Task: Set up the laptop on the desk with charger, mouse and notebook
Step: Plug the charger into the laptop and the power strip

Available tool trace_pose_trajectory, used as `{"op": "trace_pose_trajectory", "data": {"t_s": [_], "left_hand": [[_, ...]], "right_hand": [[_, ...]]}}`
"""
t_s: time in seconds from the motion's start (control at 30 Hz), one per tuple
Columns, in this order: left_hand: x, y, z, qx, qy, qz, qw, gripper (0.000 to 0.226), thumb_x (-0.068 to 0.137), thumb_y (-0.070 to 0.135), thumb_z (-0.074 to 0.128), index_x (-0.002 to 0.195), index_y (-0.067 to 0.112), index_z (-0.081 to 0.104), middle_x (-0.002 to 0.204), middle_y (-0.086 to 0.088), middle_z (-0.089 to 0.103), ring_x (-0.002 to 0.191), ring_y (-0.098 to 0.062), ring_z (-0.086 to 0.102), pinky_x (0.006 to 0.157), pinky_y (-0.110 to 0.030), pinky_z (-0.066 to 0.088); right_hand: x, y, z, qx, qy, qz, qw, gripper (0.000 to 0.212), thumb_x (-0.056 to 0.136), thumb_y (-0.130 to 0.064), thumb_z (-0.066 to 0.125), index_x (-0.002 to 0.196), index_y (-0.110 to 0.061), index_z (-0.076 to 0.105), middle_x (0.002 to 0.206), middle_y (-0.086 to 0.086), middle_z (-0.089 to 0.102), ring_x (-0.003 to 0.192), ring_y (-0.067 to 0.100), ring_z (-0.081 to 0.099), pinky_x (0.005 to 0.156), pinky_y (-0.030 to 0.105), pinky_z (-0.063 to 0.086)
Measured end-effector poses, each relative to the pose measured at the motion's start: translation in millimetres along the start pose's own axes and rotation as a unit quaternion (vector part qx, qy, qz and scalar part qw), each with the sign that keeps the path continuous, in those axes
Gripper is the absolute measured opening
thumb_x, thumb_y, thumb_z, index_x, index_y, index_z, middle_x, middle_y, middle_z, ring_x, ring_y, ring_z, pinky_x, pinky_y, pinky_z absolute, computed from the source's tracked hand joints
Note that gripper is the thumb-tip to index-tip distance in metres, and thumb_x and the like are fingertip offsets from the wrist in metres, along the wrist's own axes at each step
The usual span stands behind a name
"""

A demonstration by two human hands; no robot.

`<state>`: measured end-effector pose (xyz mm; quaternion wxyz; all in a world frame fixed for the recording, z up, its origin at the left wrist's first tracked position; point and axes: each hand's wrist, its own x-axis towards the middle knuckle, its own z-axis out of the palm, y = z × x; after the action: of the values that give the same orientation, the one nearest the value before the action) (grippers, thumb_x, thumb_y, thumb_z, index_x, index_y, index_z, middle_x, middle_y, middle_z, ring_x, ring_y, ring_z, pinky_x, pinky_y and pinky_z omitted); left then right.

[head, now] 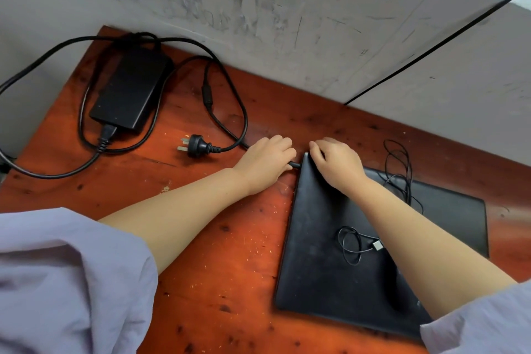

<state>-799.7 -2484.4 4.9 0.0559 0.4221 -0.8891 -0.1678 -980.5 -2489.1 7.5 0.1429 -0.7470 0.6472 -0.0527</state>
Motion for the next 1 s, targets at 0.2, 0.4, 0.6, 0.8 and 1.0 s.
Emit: {"op": "trace_pose_trajectory", "data": {"t_s": [0.2, 0.4, 0.6, 0.8, 1.0], "left_hand": [[0.2, -0.9, 3.3, -0.022, -0.014, -0.023, 0.999, 0.020, 0.092, 0.025, 0.051, 0.103, 0.009, 0.054, 0.109, -0.009, 0.054, 0.104, -0.028, 0.047, 0.084, -0.038, 0.038], [-3.7, 10.1, -4.9, 0.007, -0.061, -0.058, 0.996, 0.027, 0.091, 0.023, 0.052, 0.113, 0.009, 0.048, 0.117, -0.011, 0.049, 0.109, -0.030, 0.043, 0.087, -0.040, 0.038], [-49.2, 20.5, -19.5, 0.013, -0.015, -0.081, 0.996, 0.041, 0.091, 0.021, 0.050, 0.130, 0.012, 0.043, 0.127, -0.010, 0.047, 0.119, -0.029, 0.042, 0.095, -0.040, 0.039], [-143.0, 10.3, -26.9, 0.011, 0.073, -0.190, 0.979, 0.034, 0.092, 0.018, 0.048, 0.125, 0.013, 0.051, 0.119, -0.007, 0.054, 0.112, -0.025, 0.048, 0.096, -0.037, 0.038], [-242.3, -15.1, -26.9, 0.041, 0.116, -0.320, 0.939, 0.031, 0.086, 0.013, 0.056, 0.117, 0.010, 0.059, 0.114, -0.011, 0.059, 0.105, -0.031, 0.055, 0.092, -0.042, 0.041]], "right_hand": [[-7.2, -0.9, 0.6, -0.001, 0.033, -0.007, 0.999, 0.031, 0.095, -0.022, 0.046, 0.076, -0.001, 0.057, 0.079, 0.017, 0.058, 0.081, 0.035, 0.055, 0.057, 0.034, 0.034], [-25.5, -2.7, -3.6, -0.069, -0.019, -0.012, 0.997, 0.028, 0.098, -0.023, 0.037, 0.109, -0.005, 0.055, 0.107, 0.017, 0.056, 0.097, 0.036, 0.051, 0.076, 0.042, 0.042], [-37.7, -14.4, -21.4, -0.065, -0.029, -0.022, 0.997, 0.034, 0.093, -0.019, 0.042, 0.124, -0.009, 0.050, 0.123, 0.015, 0.052, 0.109, 0.036, 0.048, 0.088, 0.042, 0.041], [-20.5, -94.7, -10.2, 0.038, -0.017, -0.103, 0.994, 0.025, 0.090, -0.014, 0.043, 0.108, -0.007, 0.059, 0.113, 0.014, 0.057, 0.104, 0.035, 0.051, 0.083, 0.041, 0.047], [-12.7, -179.3, 20.8, 0.168, -0.050, -0.049, 0.983, 0.036, 0.090, -0.019, 0.044, 0.126, -0.022, 0.046, 0.107, 0.019, 0.066, 0.097, 0.038, 0.061, 0.080, 0.039, 0.050]]}}
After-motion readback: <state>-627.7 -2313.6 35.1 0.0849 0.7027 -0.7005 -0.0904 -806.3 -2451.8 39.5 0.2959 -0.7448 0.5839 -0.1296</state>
